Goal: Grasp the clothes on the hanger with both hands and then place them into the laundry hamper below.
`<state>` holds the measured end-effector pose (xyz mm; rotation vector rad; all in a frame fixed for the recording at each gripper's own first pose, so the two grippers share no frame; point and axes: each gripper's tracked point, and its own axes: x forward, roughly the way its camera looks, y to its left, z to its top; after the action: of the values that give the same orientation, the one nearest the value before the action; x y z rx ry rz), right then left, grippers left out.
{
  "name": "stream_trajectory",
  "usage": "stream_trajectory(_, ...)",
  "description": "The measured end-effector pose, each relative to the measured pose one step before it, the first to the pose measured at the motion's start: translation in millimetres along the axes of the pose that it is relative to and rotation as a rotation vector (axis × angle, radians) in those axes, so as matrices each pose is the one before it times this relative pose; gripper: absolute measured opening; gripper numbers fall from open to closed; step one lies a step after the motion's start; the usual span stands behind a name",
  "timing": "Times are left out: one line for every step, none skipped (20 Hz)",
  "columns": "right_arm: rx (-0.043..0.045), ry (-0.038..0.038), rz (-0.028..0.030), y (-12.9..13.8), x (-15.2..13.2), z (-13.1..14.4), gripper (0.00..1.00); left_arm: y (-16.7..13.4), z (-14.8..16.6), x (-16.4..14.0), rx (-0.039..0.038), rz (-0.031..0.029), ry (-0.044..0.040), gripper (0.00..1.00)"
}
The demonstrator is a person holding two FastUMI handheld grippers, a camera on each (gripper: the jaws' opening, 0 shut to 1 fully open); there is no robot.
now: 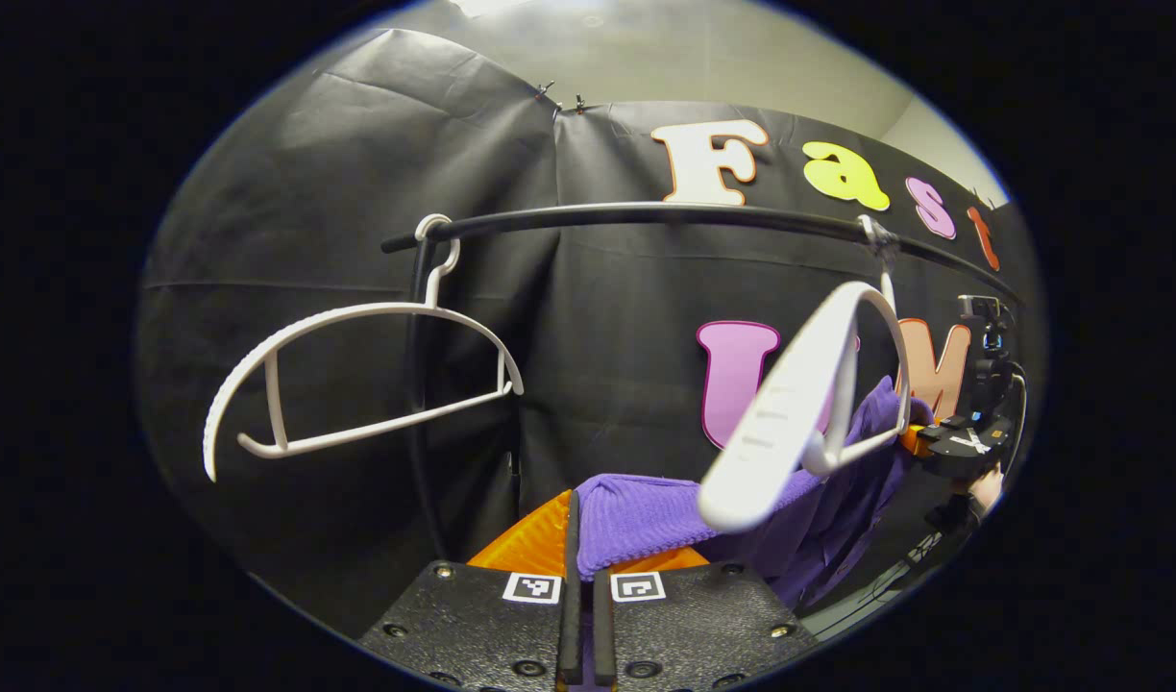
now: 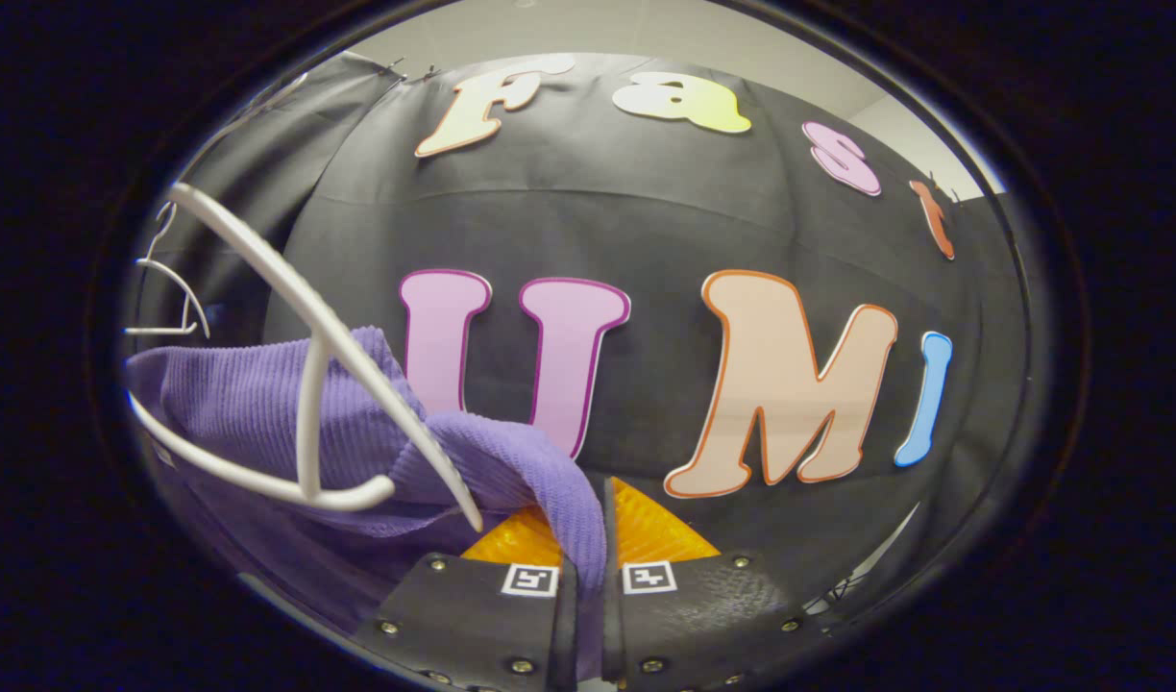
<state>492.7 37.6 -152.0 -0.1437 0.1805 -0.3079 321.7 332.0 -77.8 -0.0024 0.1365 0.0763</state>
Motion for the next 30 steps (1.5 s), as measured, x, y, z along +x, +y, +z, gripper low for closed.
stream_trajectory(-0.00800,0.00484,-0.00413,-3.16,-2.54,-7.38,0.10,-2.50,-3.97,-2.24,0.00367,-0.00043,0.00117,0.04)
stream_trajectory(-0.00929,0.00459,-0.00279,-3.47,-4.08,-5.11,0.10,-2.68,-4.70,-1.47,0.00377,0.00116,0.00843,0.02)
stream_trajectory(-0.00521,0.00401,-0.00152,-2.71,-1.60,-5.13,0.10,-2.30,-3.64,-1.07,-0.00021,-0.00074,0.00533,0.05)
stream_trajectory(-0.00314,0.00636,-0.00191,-2.33,-1.49,-4.77,0.11,-2.60,-4.78,-1.53,-0.00134,-0.00084,0.01007,0.02)
stream_trajectory(0.00073,0.00416,0.00049,-1.72,-0.31,-4.73,0.10,-2.40,-4.22,-1.68,-0.00116,-0.00179,0.00860,0.05)
stream_trajectory(0.00024,0.00428,-0.00001,-1.69,-3.36,-3.03,0.10,-1.08,-4.69,-2.22,-0.00015,0.00080,0.00519,0.02)
stream_trajectory(-0.00028,0.00258,-0.00189,-2.02,-3.17,-2.90,0.11,-2.91,-3.57,-0.79,0.00220,-0.00086,0.00712,0.05)
stream_trajectory(0.00032,0.00598,-0.00138,-1.68,-3.67,-3.35,0.10,-2.98,-3.67,0.39,0.00454,-0.00143,0.00462,0.05)
stream_trajectory(0.00334,0.00310,-0.00010,-1.35,-2.18,-4.57,0.10,-3.83,-4.08,0.18,0.00263,-0.00457,0.00690,0.05)
stream_trajectory(0.00021,0.00726,-0.00264,-2.19,-3.02,-4.11,0.11,-4.71,-3.76,-1.26,-0.00094,-0.00786,0.00401,0.02)
stream_trajectory(0.00020,0.00659,-0.00068,-2.24,-3.14,-5.02,0.11,-4.95,-2.95,-0.82,-0.00081,-0.00814,0.00338,0.02)
stream_trajectory(0.00095,0.00734,0.00564,-0.29,-3.67,-4.01,0.10,-3.88,-5.07,0.33,0.00318,-0.00528,0.00941,0.02)
stream_trajectory(0.00068,0.00627,0.00406,-0.07,-2.77,-4.15,0.10,-4.06,-3.52,0.93,0.00559,-0.00726,0.00451,0.02)
stream_trajectory(-0.00023,0.00590,0.00406,0.81,-4.33,-4.19,0.10,-5.57,-4.61,1.84,0.00561,-0.00924,0.00647,0.05)
stream_trajectory(0.00159,0.00506,0.00502,1.03,-3.90,-3.42,0.10,-6.20,-3.59,0.88,0.00350,-0.01159,0.00720,0.05)
stream_trajectory(0.00079,0.00639,0.00482,1.73,-4.49,-3.87,0.10,-5.97,-4.68,-1.23,0.00369,-0.01342,0.00468,0.05)
stream_trajectory(0.00253,0.00637,0.00763,2.49,-4.02,-3.81,0.11,-8.16,-4.73,0.81,0.00498,-0.01780,0.00987,0.05)
stream_trajectory(0.00465,0.00474,0.01324,4.50,-4.95,-2.85,0.10,-8.44,-5.46,1.15,0.00196,-0.01896,0.00904,0.03)
stream_trajectory(0.00895,0.00557,0.02406,7.33,-5.19,-3.69,0.10,-9.01,-3.93,3.15,0.00020,-0.02011,0.00869,0.05)
stream_trajectory(0.00833,0.00367,0.02248,8.15,-5.01,-1.94,0.10,-10.27,-4.16,2.65,0.00028,-0.02491,0.00801,0.05)
stream_trajectory(0.00358,0.00287,0.01991,6.31,-4.26,-2.57,0.10,-10.69,-3.72,2.68,0.00255,-0.02444,0.00937,0.05)
stream_trajectory(0.00176,0.00247,0.01950,7.19,-4.43,-2.06,0.10,-10.77,-4.95,2.19,0.00365,-0.02525,0.00878,0.05)
stream_trajectory(-0.00113,0.00526,0.02044,7.59,-5.11,-4.34,0.10,-12.38,-3.82,2.54,0.00214,-0.03155,0.00693,0.05)
stream_trajectory(-0.00032,0.00607,0.02175,7.25,-4.52,-2.56,0.10,-10.45,-3.20,3.12,-0.00020,-0.03086,0.00756,0.05)
stream_trajectory(0.00245,0.00488,0.02648,9.34,-4.27,-4.55,0.10,-11.40,-2.64,2.87,-0.00709,-0.03731,0.01118,0.05)
stream_trajectory(0.00484,0.00769,0.02669,8.33,-3.70,-4.21,0.10,-9.75,-5.31,2.76,-0.00965,-0.03162,0.01399,0.05)
stream_trajectory(0.00085,0.01154,0.01782,6.56,-2.83,-5.89,0.10,-7.58,-5.11,3.33,-0.00848,-0.02312,0.01106,0.05)
stream_trajectory(-0.00054,0.01203,0.01433,4.71,-1.93,-6.03,0.10,-6.84,-5.57,3.67,-0.01066,-0.02119,0.01464,0.05)
stream_trajectory(0.00177,0.01507,0.01081,4.58,-2.62,-7.68,0.10,-2.67,-6.79,2.50,-0.01411,-0.01982,0.01651,0.05)
stream_trajectory(0.00315,0.01414,0.01226,3.90,-1.51,-6.31,0.10,-2.56,-8.04,3.30,-0.01841,-0.01575,0.02122,0.05)
